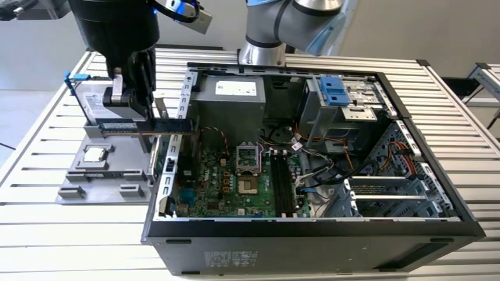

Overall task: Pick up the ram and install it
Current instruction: 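Pick up the ram and move it above insertion slot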

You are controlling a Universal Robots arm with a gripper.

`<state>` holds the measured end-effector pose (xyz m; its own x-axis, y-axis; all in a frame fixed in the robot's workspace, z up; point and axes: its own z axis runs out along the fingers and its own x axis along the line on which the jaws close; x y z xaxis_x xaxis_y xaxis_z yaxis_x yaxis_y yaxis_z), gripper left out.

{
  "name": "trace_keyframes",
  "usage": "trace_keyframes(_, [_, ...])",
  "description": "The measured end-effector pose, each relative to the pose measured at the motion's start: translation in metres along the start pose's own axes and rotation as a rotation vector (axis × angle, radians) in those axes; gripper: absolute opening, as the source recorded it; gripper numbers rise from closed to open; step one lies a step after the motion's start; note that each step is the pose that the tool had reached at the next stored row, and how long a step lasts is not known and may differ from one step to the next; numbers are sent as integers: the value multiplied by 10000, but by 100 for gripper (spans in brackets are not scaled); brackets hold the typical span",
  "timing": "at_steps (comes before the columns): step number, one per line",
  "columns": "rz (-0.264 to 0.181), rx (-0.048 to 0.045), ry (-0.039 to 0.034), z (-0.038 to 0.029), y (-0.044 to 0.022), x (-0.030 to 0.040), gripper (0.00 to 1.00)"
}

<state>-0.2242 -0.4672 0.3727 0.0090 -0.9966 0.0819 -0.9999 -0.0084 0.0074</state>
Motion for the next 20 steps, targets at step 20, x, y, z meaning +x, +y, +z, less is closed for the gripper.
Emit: trace_keyframes(20, [1,0,1,-2,-258,2,0])
